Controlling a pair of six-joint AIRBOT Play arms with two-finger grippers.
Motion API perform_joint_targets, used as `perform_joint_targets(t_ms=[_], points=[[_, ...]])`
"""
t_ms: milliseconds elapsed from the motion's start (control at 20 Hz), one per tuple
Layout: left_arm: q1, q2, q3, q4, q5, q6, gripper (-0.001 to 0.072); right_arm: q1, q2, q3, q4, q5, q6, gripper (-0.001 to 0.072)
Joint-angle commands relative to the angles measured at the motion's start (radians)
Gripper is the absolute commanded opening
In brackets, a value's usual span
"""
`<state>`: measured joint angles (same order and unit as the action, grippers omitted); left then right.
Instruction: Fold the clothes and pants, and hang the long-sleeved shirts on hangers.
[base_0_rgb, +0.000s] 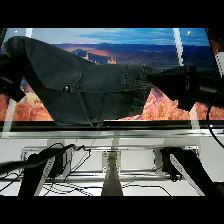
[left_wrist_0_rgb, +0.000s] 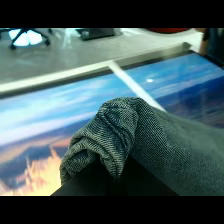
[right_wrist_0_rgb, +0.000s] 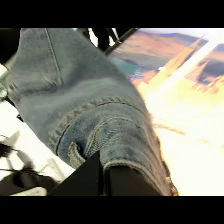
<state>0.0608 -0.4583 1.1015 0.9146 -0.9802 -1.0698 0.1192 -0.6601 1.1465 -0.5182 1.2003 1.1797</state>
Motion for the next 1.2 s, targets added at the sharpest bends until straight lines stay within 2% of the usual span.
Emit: perform_joint_targets(t_ms=[0,100,200,300,450,600,700,750,800,850,900,1000,1150], points=[[0.014,-0.019,-0.090,0.126,-0.019,-0.157,0.0056,0.005,-0.011,-0.089,-0.067,-0.063,0.095,0.0027],[-0.002,-0.160,-0.187,0.066,0.030,-0.145,0.0057,0.022,-0.072,-0.193,-0.149,-0.222,0.095,0.0027],[-0.060,-0.350,-0.243,0.039,0.134,-0.060,0.0056,0.027,-0.175,-0.269,-0.193,-0.395,0.095,0.0027],[-0.121,-0.544,-0.234,0.027,0.219,-0.041,0.0057,0.024,-0.309,-0.277,-0.252,-0.481,0.095,0.0027],[-0.138,-0.738,-0.220,0.023,0.164,-0.045,0.0057,0.024,-0.483,-0.276,-0.335,-0.430,0.095,0.0028],[-0.148,-0.842,-0.221,0.024,-0.072,-0.045,0.0057,0.024,-0.573,-0.276,-0.523,-0.311,0.095,0.0027],[-0.171,-0.893,-0.232,0.038,-0.123,-0.045,0.0058,0.024,-0.595,-0.277,-0.658,-0.285,0.122,0.0028],[-0.180,-0.923,-0.235,0.036,-0.105,-0.045,0.0072,0.024,-0.600,-0.276,-0.699,-0.297,0.142,0.0080],[-0.186,-0.954,-0.235,0.022,-0.087,-0.045,0.0203,0.024,-0.602,-0.276,-0.713,-0.326,0.146,0.0325],[-0.186,-0.980,-0.235,-0.006,-0.077,-0.045,0.0476,0.024,-0.602,-0.276,-0.718,-0.372,0.177,0.0523],[-0.185,-1.002,-0.235,-0.051,-0.072,-0.046,0.0707,0.019,-0.602,-0.276,-0.718,-0.420,0.217,0.0523],[-0.179,-1.020,-0.235,-0.110,-0.071,-0.045,0.0690,-0.015,-0.612,-0.275,-0.708,-0.475,0.293,0.0523],[-0.177,-1.018,-0.233,-0.116,-0.069,-0.045,0.0690,-0.119,-0.685,-0.218,-0.610,-0.383,0.284,0.0523]])
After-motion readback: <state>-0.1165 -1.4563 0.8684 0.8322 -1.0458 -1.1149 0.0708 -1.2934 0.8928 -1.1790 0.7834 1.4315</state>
